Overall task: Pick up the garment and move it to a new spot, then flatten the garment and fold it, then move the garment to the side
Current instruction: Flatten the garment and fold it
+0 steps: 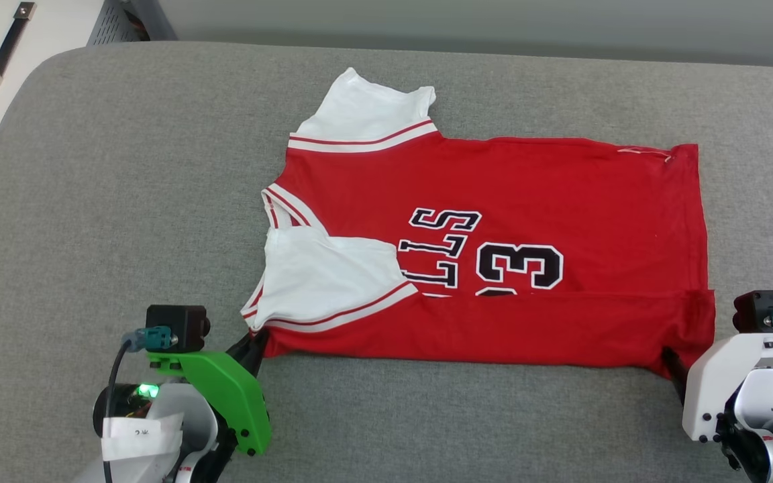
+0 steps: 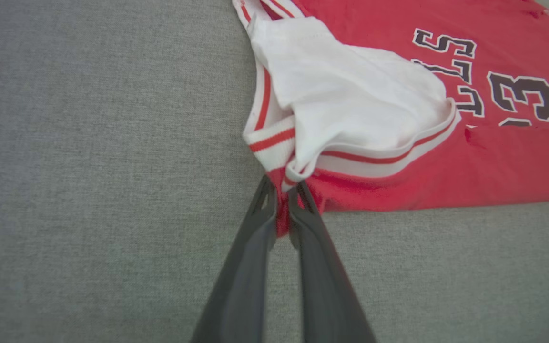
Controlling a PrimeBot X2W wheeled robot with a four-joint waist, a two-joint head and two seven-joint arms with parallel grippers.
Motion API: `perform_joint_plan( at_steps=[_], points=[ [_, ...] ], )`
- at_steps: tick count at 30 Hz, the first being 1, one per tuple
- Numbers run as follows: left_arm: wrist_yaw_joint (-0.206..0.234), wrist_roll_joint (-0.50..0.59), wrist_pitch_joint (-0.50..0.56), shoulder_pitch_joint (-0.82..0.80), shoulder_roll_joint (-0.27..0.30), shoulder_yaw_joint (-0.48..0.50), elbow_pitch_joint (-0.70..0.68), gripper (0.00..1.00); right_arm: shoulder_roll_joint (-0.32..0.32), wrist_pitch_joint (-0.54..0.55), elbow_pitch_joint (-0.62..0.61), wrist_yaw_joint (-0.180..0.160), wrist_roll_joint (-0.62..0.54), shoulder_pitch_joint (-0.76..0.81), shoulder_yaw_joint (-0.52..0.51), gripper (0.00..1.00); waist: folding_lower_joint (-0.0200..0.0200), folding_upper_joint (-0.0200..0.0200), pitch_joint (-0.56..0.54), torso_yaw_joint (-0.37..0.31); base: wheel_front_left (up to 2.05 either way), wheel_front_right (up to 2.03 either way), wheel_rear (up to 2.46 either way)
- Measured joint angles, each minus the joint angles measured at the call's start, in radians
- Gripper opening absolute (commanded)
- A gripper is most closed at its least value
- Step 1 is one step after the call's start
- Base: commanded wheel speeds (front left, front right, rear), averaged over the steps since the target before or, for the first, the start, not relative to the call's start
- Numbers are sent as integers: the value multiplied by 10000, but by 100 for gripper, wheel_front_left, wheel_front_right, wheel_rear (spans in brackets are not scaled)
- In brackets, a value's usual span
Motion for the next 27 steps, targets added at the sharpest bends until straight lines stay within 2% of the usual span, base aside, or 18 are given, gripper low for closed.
perform_joint_plan(
  at_steps=[1,2,3,11,18,27],
  points=[
    [0,0,2,-1,0,-8,19,0,-31,46,27,-2,40,-2,58,41,0,0,7,5,0,0,0],
    [-2,0,2,-1,0,-17,36,0,-73,75,56,-4,69,-16,117,4,0,0,16,11,0,0,0],
    [-10,0,2,-5,0,-29,61,0,-127,107,77,-4,82,-34,165,0,0,0,21,18,0,0,0],
    [-100,-4,23,-10,-4,-138,389,0,-284,109,307,17,163,-120,165,0,0,0,-246,20,0,0,0],
    [-174,-10,178,229,52,-303,621,0,-663,407,278,21,694,113,61,0,0,0,-798,-33,0,0,0],
    [-188,-182,631,1021,165,-780,627,0,-1285,1156,-487,21,1507,1249,-102,0,0,0,-1564,-80,0,0,0]
  ],
)
